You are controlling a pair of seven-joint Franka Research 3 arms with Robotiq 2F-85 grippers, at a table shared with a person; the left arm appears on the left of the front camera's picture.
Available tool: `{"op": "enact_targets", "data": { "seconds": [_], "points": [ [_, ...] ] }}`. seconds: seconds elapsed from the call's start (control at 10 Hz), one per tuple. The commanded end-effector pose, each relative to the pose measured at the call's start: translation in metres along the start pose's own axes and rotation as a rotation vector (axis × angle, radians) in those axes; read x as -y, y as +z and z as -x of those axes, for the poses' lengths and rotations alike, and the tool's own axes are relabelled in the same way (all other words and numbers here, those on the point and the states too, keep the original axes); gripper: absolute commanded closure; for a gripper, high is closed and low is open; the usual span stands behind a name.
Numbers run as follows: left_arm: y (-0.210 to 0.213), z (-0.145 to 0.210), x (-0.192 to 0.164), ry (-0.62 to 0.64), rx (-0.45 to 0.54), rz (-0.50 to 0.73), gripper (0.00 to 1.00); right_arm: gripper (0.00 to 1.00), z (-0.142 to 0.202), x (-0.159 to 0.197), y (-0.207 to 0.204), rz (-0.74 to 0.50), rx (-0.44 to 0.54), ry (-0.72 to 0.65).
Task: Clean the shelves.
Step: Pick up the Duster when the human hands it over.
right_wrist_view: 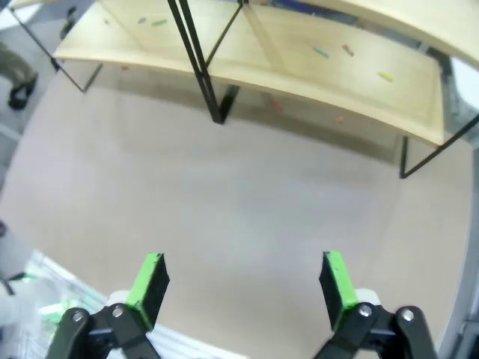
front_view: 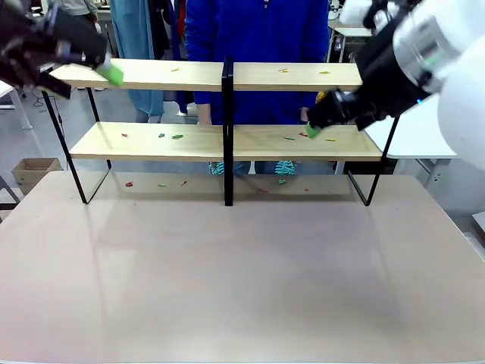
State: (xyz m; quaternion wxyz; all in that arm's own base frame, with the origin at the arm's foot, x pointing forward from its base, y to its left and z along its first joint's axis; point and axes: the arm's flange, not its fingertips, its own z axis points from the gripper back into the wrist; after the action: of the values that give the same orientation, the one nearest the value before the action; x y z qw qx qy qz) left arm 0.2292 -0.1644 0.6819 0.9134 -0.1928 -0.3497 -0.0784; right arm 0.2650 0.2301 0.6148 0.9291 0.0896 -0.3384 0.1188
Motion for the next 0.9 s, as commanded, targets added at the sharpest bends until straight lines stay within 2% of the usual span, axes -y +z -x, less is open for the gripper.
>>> {"op": "enact_targets", "data": {
  "seconds": [0.0,0.2,0.3,0.4,0.6,0.7,0.8],
  "points": [
    [0.026,0.003,0.017,0.016,0.024,-0.091,0.0,0.0,-0.014,-0.022,0.024,0.022,0.024,-0.059],
    [0.042,0.024,0.021,-0.041,0.089,-0.07,0.0,0.0,-0.011,-0.026,0.051,0.029,0.075,-0.033],
    [0.044,0.031,0.022,-0.032,0.113,-0.073,0.0,0.0,-0.013,-0.024,0.061,0.016,0.087,-0.074],
    [0.045,0.035,0.021,-0.045,0.138,-0.052,0.0,0.0,-0.012,-0.022,0.069,-0.015,0.119,-0.08],
    [0.04,0.042,0.02,-0.078,0.165,-0.071,0.0,0.0,-0.012,-0.023,0.069,0.001,0.133,-0.083],
    [0.038,0.045,0.019,-0.092,0.228,-0.106,0.0,0.0,-0.012,-0.023,0.067,-0.013,0.129,-0.082],
    [0.039,0.045,0.019,-0.108,0.347,-0.101,0.0,0.0,-0.013,-0.022,0.064,-0.01,0.123,-0.084]
  ]
}}
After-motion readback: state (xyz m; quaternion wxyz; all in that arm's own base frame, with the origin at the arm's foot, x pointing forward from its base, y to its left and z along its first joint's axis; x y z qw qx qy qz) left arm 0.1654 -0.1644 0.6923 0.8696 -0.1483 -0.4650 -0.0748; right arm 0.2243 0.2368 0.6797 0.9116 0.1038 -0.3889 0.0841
